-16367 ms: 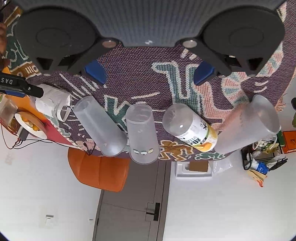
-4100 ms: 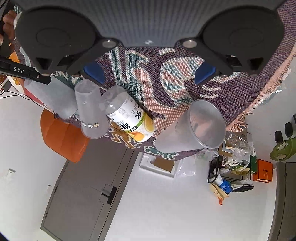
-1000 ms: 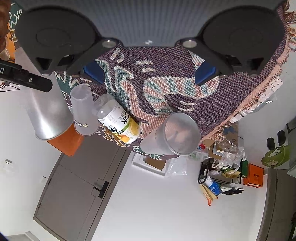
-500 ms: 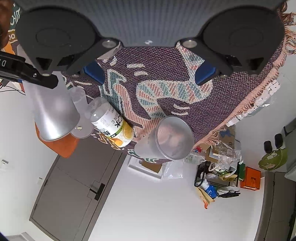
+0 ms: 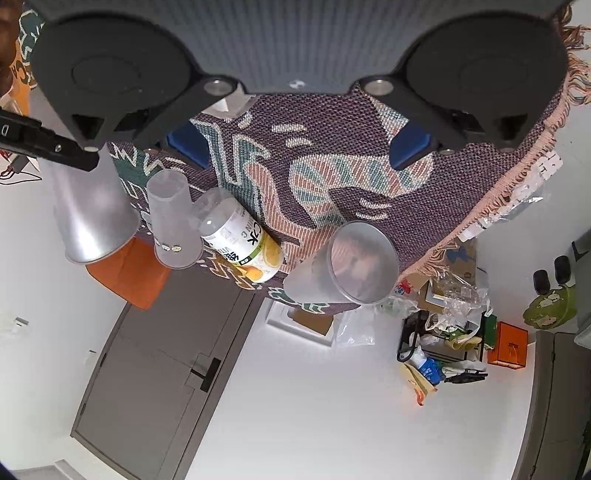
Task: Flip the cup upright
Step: 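Lower the frosted cup upright onto the blanket and open the right gripper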
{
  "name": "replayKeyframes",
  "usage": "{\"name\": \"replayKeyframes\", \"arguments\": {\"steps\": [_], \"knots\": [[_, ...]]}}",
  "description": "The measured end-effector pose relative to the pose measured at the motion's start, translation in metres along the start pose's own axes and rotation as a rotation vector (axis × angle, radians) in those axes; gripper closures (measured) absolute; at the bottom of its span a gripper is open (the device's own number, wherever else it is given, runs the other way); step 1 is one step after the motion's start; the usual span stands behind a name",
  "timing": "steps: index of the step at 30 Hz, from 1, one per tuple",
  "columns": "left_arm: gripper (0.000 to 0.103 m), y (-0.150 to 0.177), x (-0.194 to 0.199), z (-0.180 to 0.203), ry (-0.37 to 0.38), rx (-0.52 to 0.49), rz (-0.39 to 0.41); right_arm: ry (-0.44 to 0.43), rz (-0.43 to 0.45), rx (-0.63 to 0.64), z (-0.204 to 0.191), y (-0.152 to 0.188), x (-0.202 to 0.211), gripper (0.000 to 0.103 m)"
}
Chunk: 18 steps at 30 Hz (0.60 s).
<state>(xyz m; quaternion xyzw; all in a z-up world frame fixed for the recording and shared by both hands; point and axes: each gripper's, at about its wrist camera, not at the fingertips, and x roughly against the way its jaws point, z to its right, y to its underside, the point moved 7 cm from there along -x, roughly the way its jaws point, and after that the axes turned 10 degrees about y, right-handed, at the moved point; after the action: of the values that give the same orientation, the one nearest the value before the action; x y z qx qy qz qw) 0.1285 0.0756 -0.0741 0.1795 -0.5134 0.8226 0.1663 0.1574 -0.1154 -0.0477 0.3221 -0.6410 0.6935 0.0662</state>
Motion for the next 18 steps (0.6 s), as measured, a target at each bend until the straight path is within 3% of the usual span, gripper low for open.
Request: {"name": "replayKeyframes", "arguments": {"steps": [18], "knots": [[0.000, 0.000, 0.012, -0.001, -0.012, -0.014, 0.005, 0.017, -0.057, -0.036, 0.013, 0.020, -0.005, 0.040]]}}
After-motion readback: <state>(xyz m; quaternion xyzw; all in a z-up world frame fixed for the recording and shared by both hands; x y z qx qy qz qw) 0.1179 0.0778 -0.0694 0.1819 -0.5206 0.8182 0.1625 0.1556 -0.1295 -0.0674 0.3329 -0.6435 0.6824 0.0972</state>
